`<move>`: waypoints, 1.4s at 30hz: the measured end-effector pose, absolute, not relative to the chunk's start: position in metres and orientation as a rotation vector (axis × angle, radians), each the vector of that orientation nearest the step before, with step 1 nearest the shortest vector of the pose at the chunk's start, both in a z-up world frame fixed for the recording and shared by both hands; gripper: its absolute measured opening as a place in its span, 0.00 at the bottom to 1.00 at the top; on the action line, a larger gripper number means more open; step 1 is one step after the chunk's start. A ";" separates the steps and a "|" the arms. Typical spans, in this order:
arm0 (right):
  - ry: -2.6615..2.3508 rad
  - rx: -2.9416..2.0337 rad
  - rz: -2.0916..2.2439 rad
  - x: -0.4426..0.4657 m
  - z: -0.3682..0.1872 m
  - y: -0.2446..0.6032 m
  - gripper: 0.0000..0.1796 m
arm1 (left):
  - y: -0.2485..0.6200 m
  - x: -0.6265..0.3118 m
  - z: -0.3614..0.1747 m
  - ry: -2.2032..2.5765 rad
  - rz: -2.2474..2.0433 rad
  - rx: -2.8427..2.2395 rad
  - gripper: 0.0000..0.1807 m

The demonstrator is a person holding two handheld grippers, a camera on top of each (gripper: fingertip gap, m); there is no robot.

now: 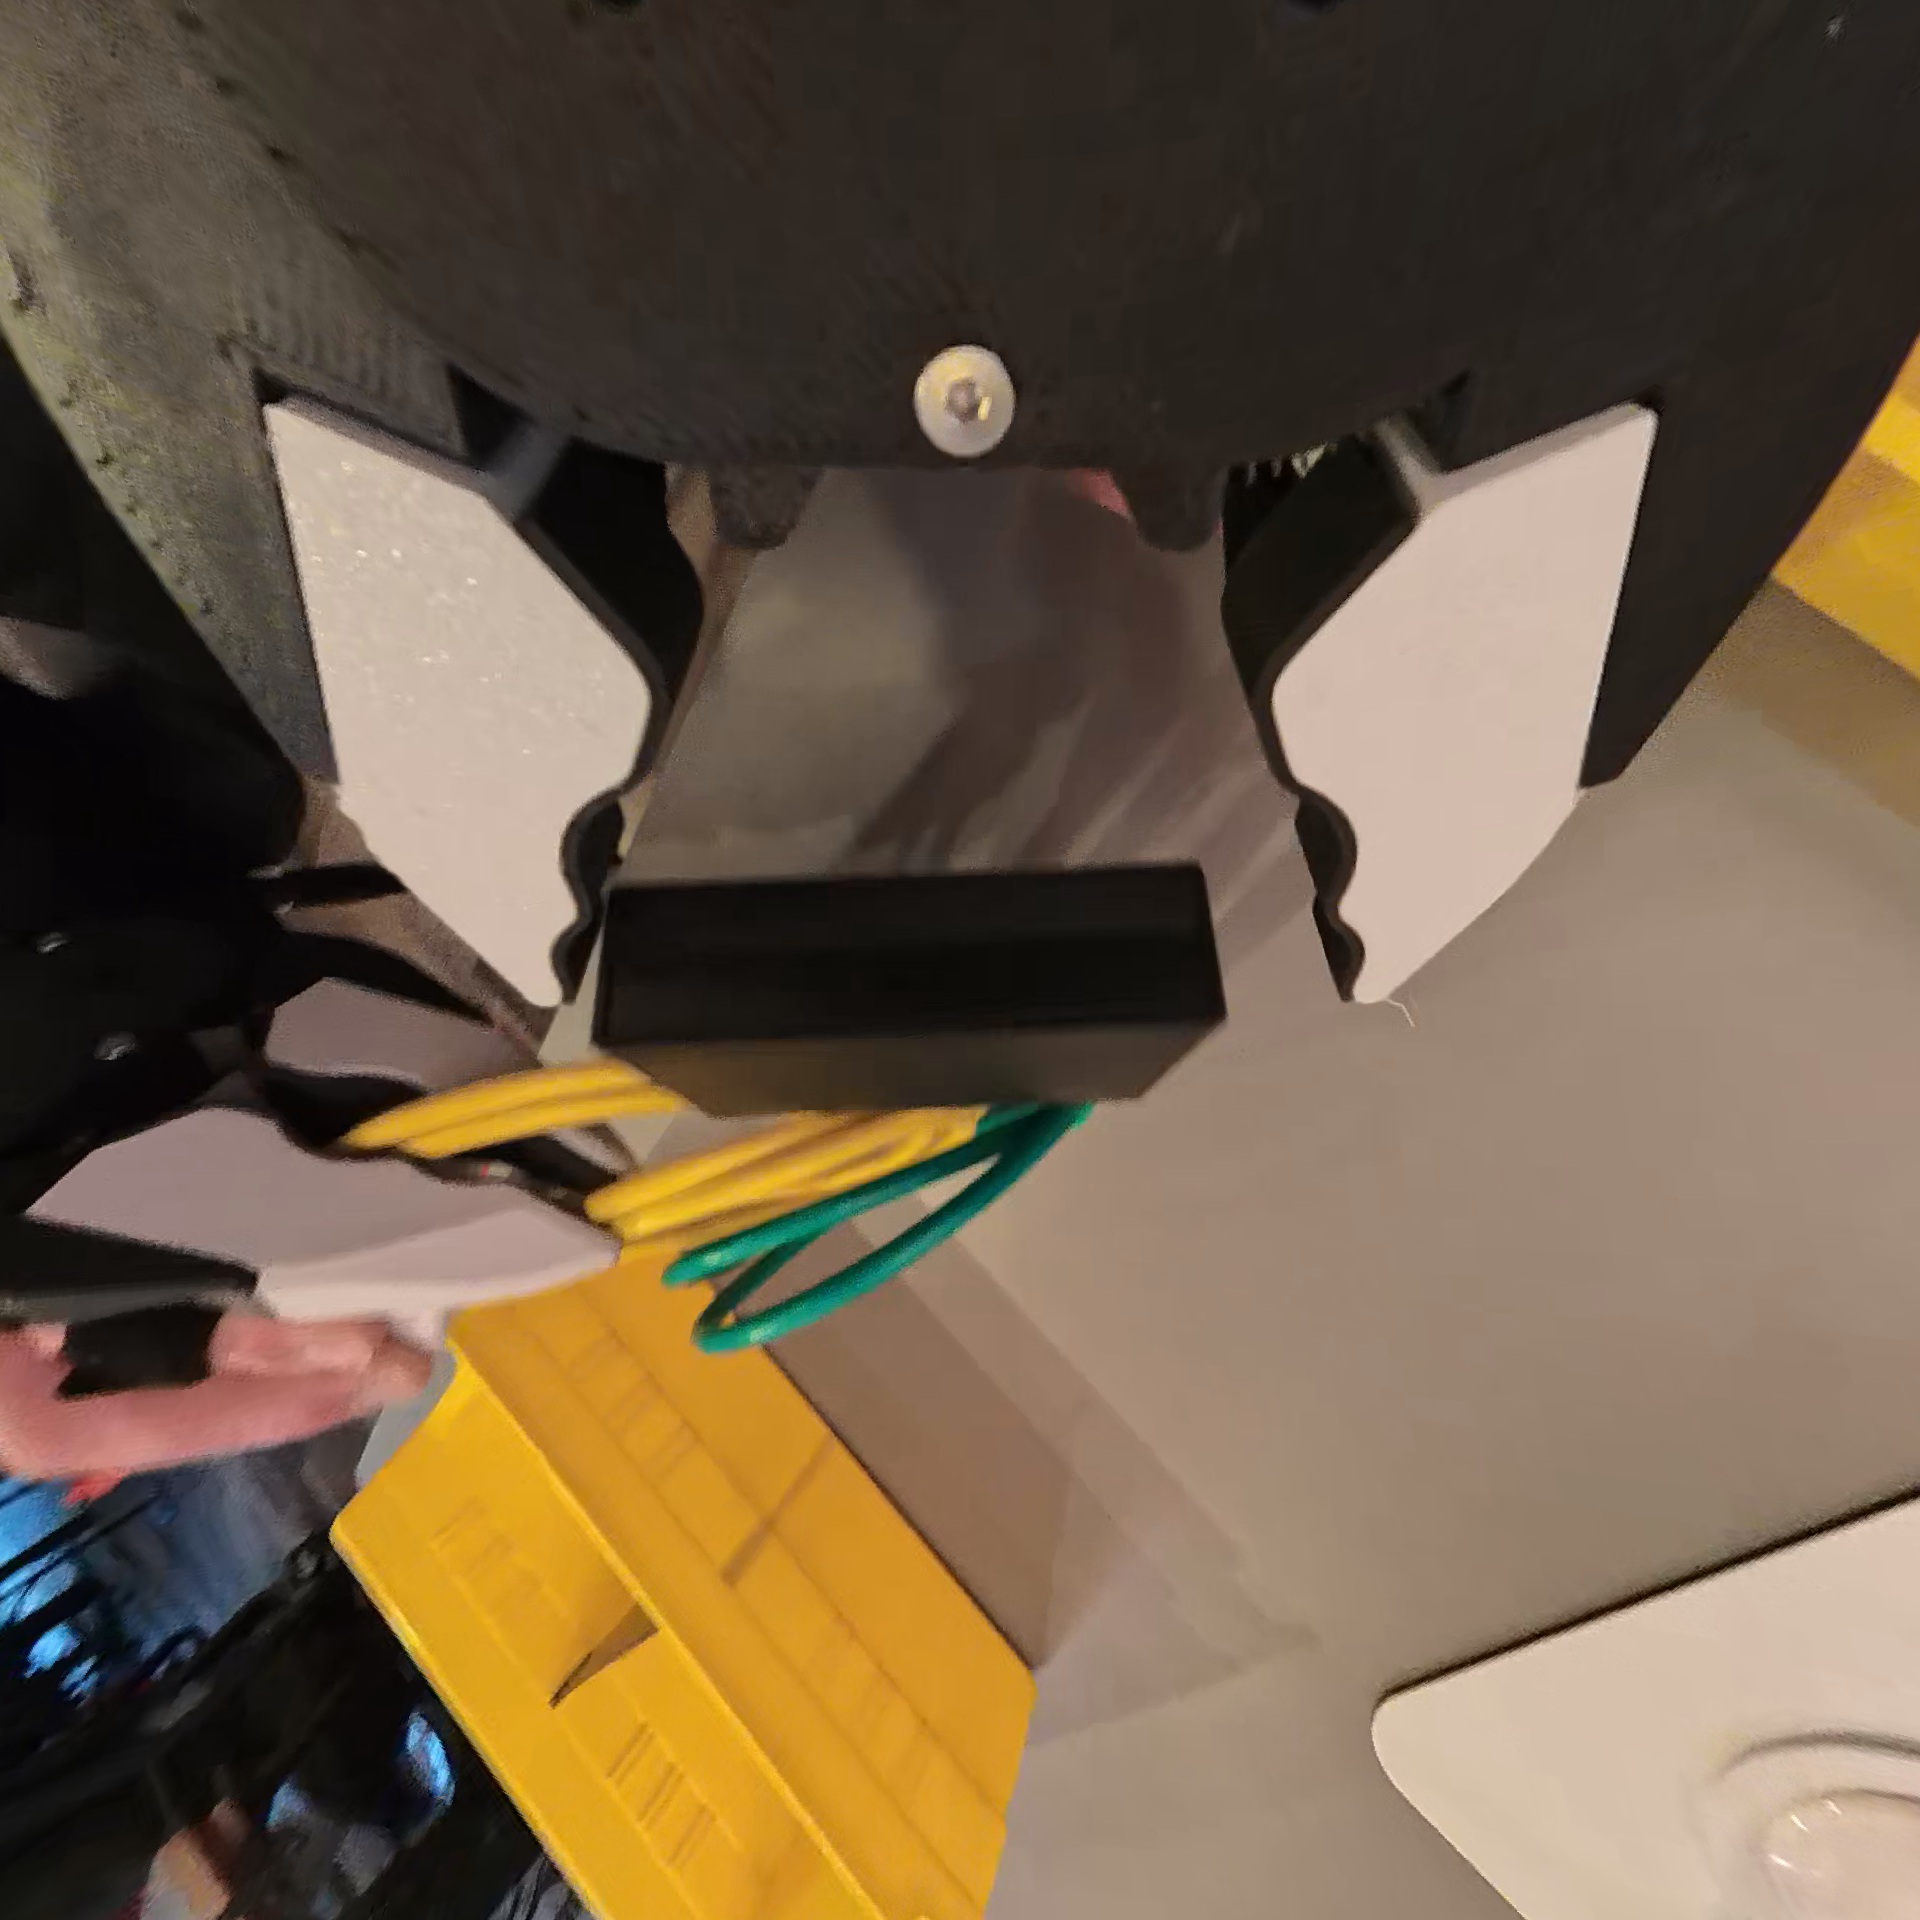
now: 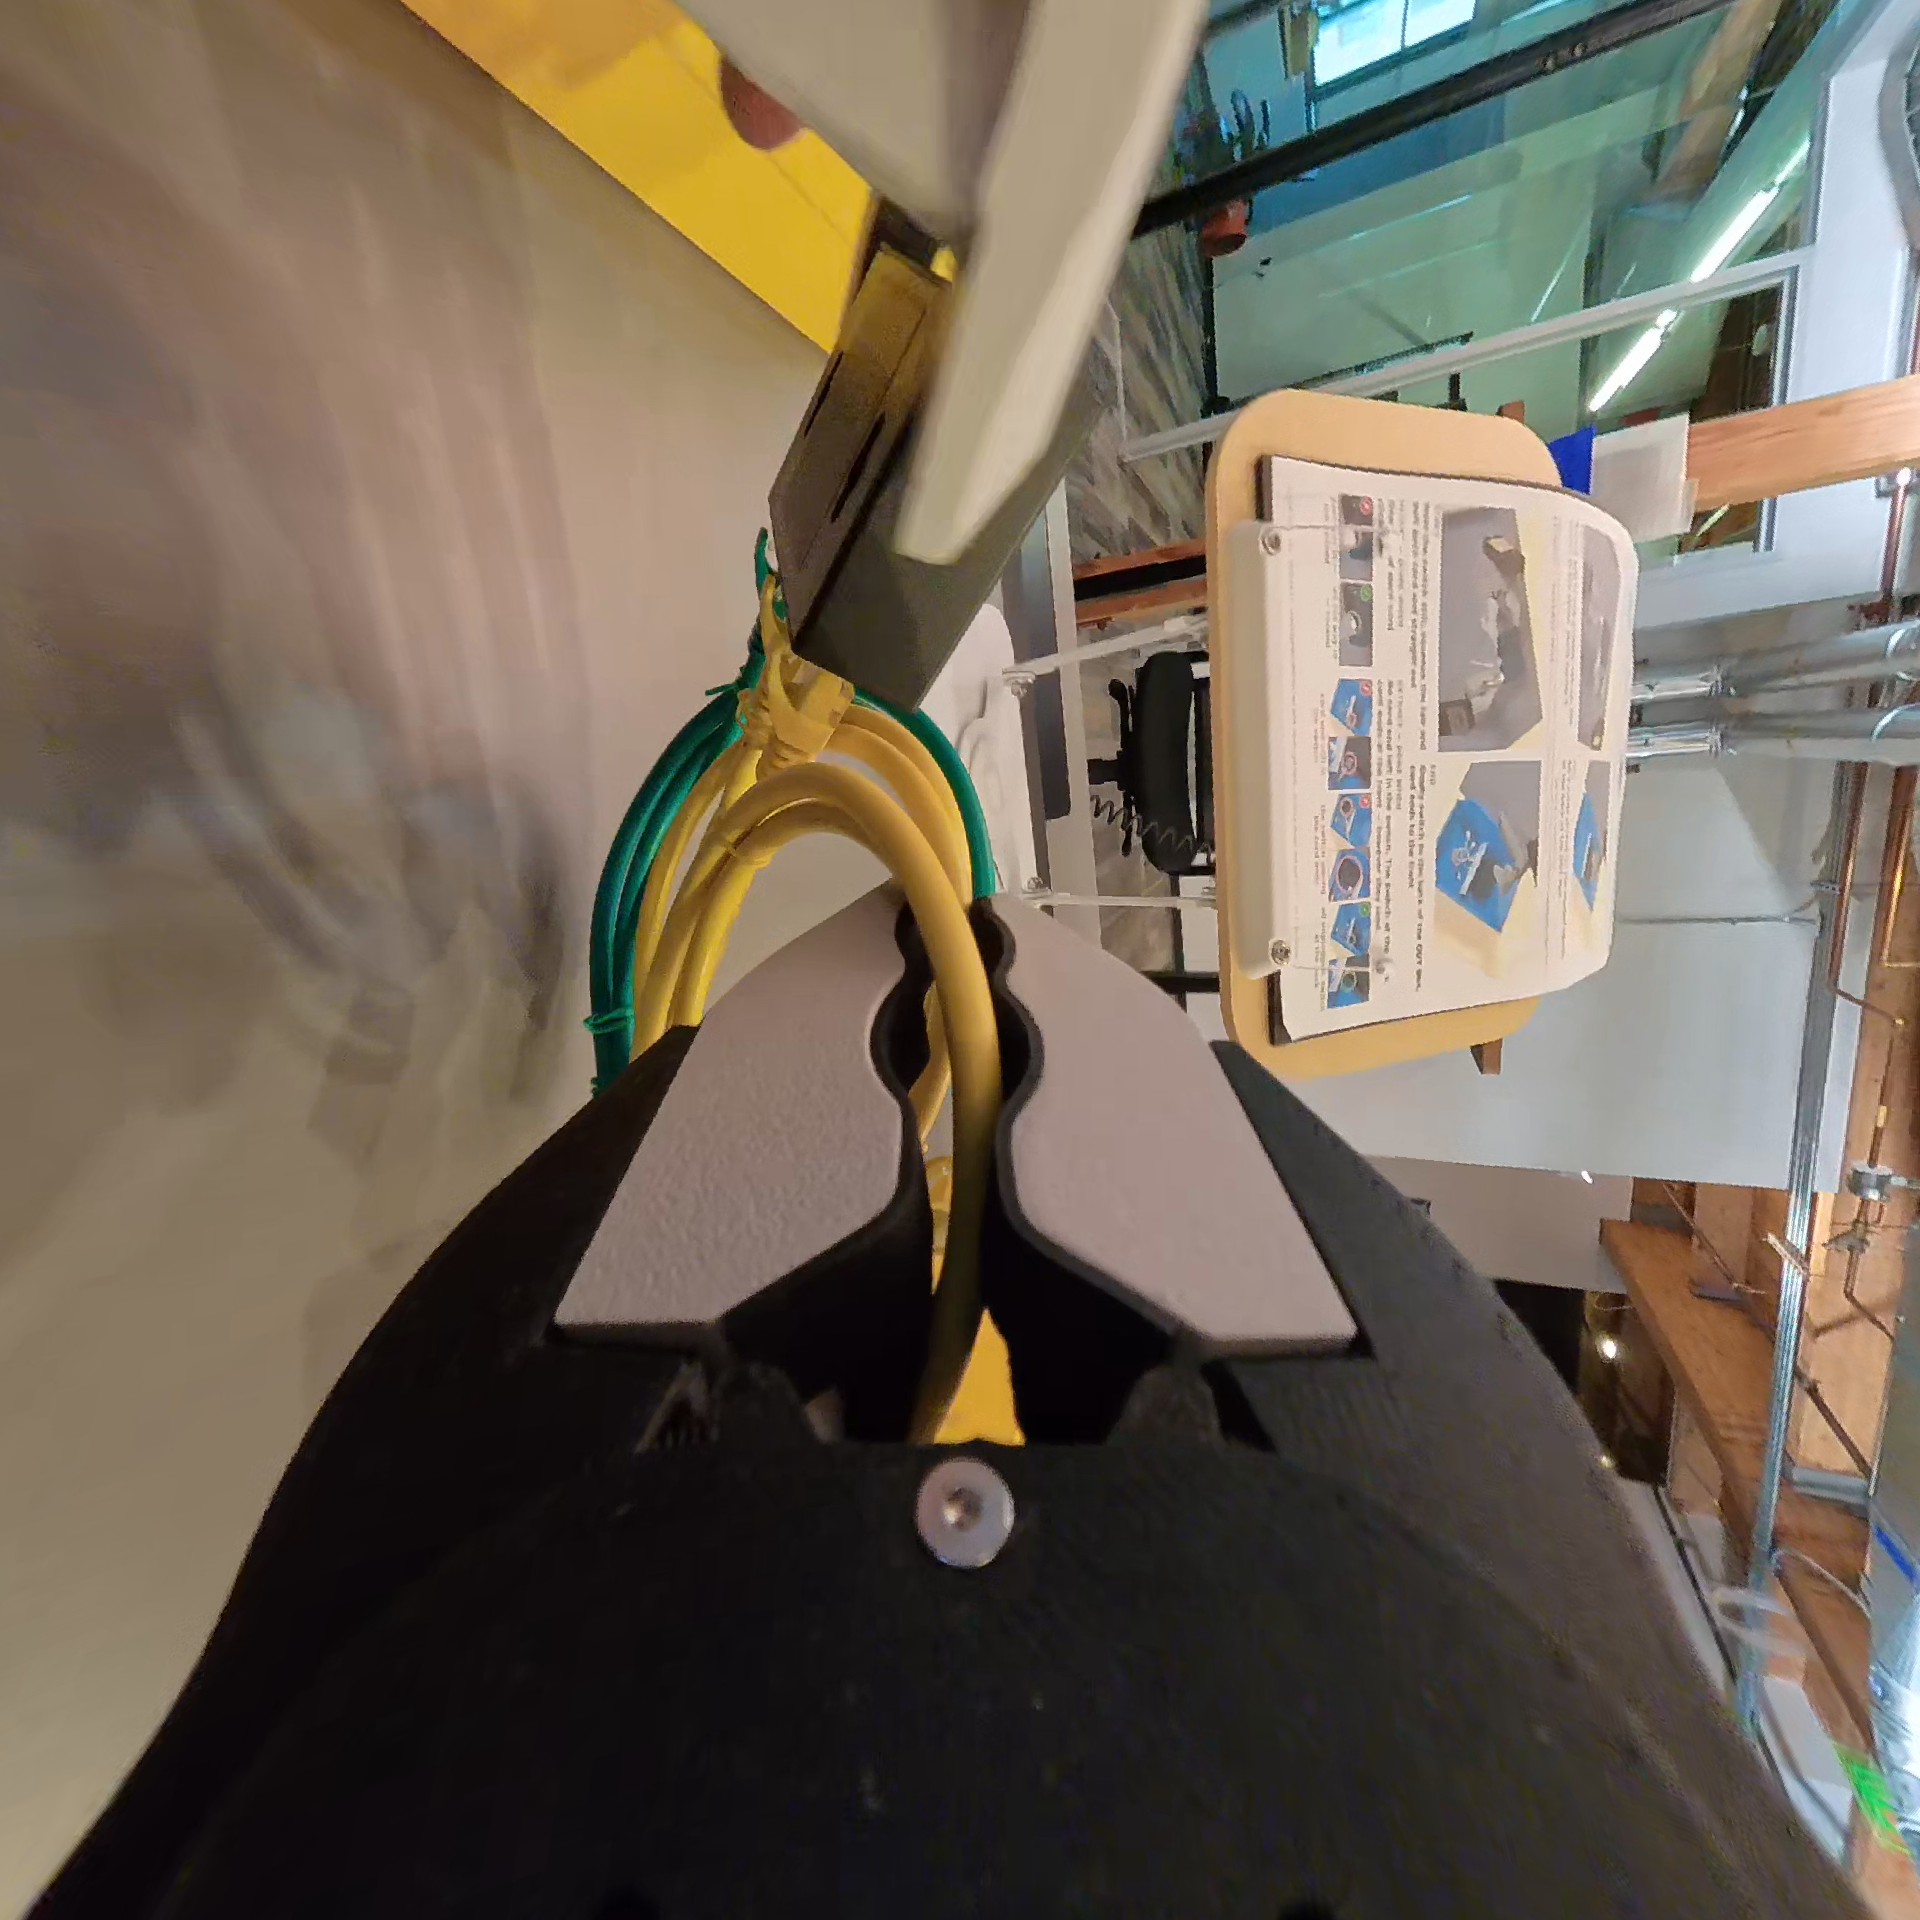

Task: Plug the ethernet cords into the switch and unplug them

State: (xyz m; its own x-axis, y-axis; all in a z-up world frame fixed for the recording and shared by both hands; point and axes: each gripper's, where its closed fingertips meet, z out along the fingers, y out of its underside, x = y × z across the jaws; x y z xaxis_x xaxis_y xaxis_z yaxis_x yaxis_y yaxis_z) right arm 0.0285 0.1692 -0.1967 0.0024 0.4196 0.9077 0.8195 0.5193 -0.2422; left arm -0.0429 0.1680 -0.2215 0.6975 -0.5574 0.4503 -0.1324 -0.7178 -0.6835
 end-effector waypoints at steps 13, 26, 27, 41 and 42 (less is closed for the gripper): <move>-1.660 -1.063 -0.436 0.026 -0.210 0.161 0.03 | 0.158 -0.039 -0.239 0.601 -0.845 -2.376 0.57; -1.594 -1.092 -0.291 0.034 -0.200 0.154 0.06 | 0.160 -0.033 -0.213 0.592 -0.862 -2.138 0.56; -1.598 -1.097 -0.273 0.034 -0.201 0.153 0.08 | 0.161 -0.033 -0.211 0.585 -0.863 -2.124 0.56; -1.618 -1.185 0.053 0.016 -0.196 0.110 0.36 | 0.167 -0.039 -0.200 0.472 -0.921 -2.089 0.56; -1.612 -1.210 0.061 0.012 -0.198 0.109 0.38 | 0.168 -0.039 -0.199 0.458 -0.924 -2.093 0.56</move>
